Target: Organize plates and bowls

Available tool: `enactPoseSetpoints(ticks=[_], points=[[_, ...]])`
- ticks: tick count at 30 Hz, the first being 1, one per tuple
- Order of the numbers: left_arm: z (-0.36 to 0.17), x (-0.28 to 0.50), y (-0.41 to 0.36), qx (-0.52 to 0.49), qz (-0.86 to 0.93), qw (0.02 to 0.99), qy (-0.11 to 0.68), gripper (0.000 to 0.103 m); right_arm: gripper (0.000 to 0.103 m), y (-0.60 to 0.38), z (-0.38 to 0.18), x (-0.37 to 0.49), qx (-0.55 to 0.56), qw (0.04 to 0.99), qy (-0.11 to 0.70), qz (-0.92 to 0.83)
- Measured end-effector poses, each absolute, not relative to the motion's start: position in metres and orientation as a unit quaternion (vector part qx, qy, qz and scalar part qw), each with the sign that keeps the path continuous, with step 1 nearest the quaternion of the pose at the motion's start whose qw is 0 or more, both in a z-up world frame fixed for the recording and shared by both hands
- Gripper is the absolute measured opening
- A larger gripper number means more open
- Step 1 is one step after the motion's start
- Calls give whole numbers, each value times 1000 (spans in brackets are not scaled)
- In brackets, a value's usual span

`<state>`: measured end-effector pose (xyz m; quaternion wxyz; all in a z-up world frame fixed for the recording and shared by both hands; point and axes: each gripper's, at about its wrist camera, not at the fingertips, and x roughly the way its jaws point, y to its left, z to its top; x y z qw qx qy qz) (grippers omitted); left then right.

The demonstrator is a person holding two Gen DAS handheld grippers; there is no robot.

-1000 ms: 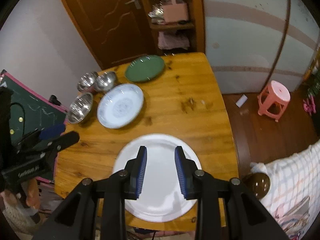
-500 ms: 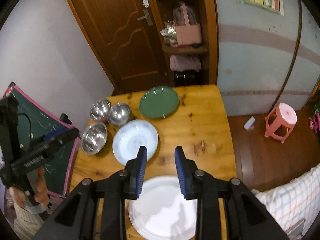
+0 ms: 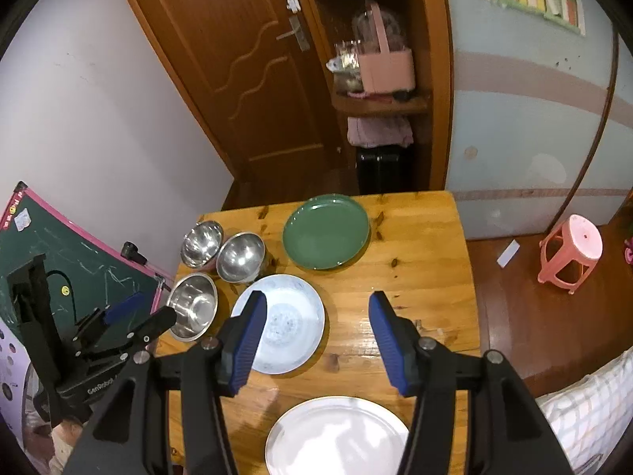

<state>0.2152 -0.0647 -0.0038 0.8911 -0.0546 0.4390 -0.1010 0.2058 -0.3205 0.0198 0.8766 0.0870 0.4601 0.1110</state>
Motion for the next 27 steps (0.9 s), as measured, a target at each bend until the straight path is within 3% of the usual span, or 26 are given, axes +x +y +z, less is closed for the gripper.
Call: enactPoseSetpoints(ticks=[21,24,27], points=[[-161,270,-30,-100,-20,813,573,76,53,-282,-154,306,69,778,615,109],[-175,269,-23,-116,-16,804,584,76,41,-276,-172,311,71,765,630,114],[-184,268,-18,-131,-13,795,592,69,35,-269,-185,315,72,758,638,119]])
